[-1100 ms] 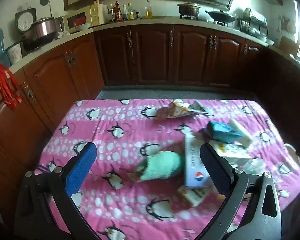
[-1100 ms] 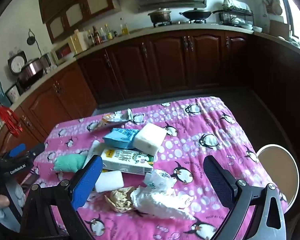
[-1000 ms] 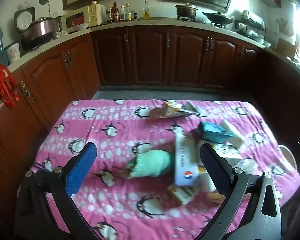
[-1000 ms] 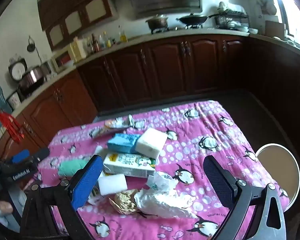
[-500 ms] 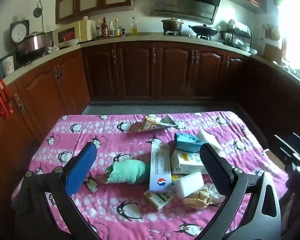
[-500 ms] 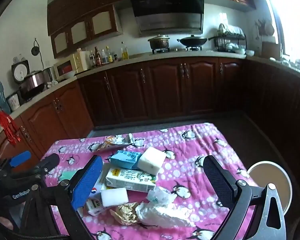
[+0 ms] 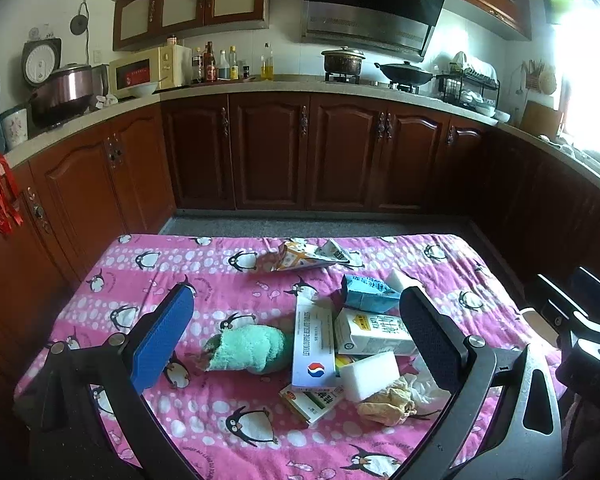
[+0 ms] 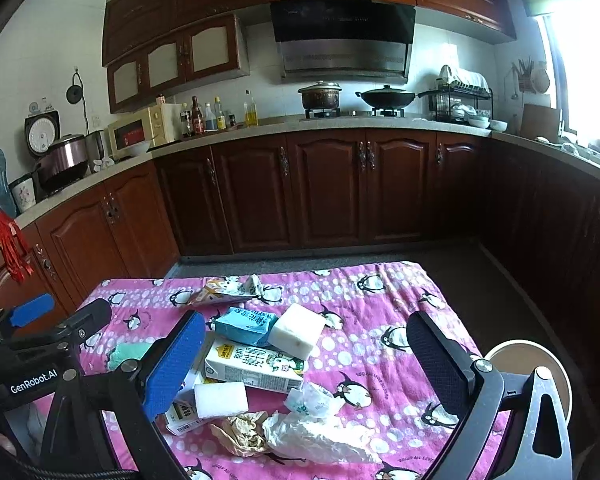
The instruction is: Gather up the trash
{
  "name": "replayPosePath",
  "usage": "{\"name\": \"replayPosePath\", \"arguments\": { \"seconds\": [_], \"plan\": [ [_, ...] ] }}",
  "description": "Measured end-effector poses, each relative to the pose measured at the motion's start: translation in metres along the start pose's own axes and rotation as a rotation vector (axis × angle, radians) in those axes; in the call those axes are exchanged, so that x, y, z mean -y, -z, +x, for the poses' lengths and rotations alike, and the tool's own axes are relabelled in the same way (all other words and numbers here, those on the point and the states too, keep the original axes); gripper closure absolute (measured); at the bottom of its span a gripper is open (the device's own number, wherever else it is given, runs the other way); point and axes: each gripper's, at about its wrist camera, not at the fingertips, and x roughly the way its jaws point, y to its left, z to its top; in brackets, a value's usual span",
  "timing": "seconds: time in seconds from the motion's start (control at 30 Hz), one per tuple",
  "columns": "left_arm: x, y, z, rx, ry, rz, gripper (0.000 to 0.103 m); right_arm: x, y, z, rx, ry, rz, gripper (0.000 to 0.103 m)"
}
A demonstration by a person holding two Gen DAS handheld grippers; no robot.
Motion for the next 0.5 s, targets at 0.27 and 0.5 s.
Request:
{"name": "replayPosePath", "arguments": {
  "seconds": [0.27,0.5],
  "plan": [
    [0.0002,0.0016,-0.0015,0.01,0.001,0.0,0.001,-0.0012,0.0008,-0.0002,0.003,0.001,-0.003,0.003],
    [-0.0001,0.0006,-0.0021,0.017,0.003,-0.004,0.001,-0.003,0.0012,-0.0004,0.008,0.0,-0.006,0.003]
  ]
}}
